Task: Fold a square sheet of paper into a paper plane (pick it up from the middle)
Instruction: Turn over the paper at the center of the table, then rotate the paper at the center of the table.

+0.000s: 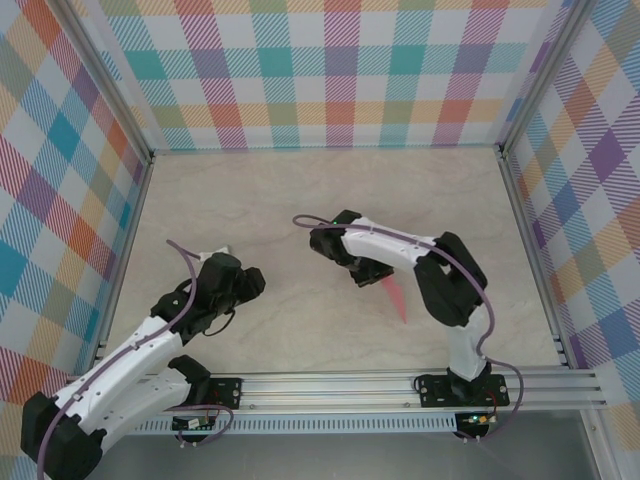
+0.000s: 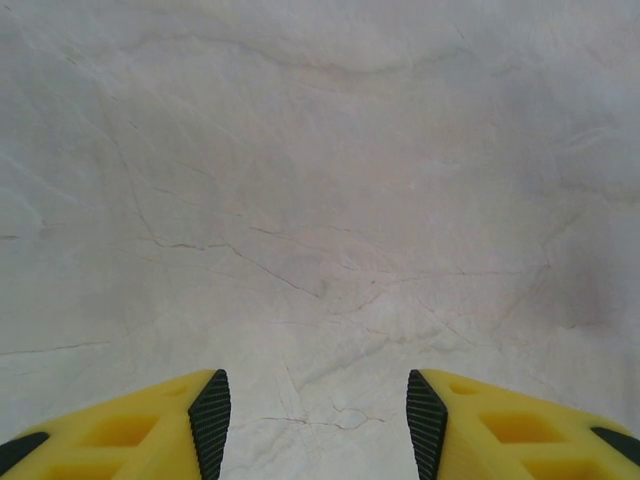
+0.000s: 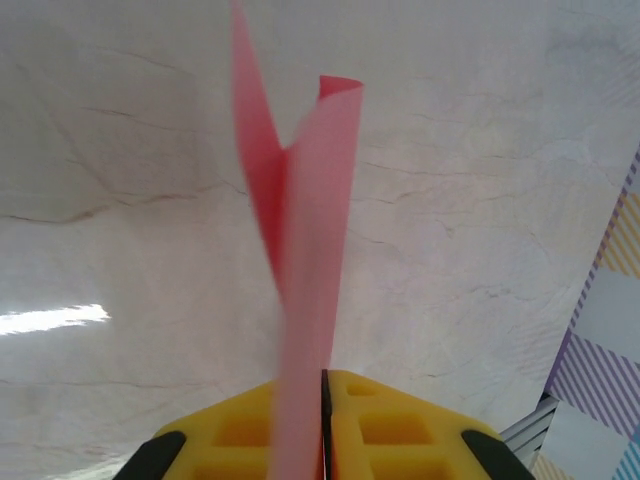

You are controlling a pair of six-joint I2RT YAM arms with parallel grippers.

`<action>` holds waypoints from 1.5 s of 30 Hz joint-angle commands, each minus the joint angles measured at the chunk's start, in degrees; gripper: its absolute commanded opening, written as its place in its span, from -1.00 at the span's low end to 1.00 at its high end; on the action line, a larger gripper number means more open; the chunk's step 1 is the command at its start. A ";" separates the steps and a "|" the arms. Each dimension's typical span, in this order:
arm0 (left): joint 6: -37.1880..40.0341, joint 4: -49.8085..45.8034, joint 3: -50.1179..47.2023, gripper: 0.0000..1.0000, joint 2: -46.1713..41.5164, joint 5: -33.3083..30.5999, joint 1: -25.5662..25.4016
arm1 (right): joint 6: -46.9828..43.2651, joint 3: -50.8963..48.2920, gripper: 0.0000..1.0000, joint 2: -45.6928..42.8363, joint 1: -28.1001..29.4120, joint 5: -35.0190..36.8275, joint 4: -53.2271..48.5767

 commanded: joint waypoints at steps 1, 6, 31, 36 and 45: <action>-1.47 -3.53 -0.91 0.06 -2.53 -3.78 1.00 | 3.00 5.97 -0.74 5.51 2.74 -0.32 -2.79; -1.55 -4.61 -1.00 0.07 -3.39 -4.05 1.09 | 2.75 14.15 -0.65 12.46 6.03 -6.74 -0.90; -0.54 5.73 -4.46 0.21 3.02 13.97 1.18 | -4.35 -29.88 0.53 -28.95 -7.28 -47.36 47.39; 0.03 8.53 -3.59 0.22 9.00 17.74 1.18 | -2.44 -36.61 0.37 -30.17 -12.45 -52.55 53.08; 1.61 6.32 -0.49 0.24 9.97 18.34 1.27 | 4.93 -32.97 0.41 -27.60 -12.56 -45.07 47.51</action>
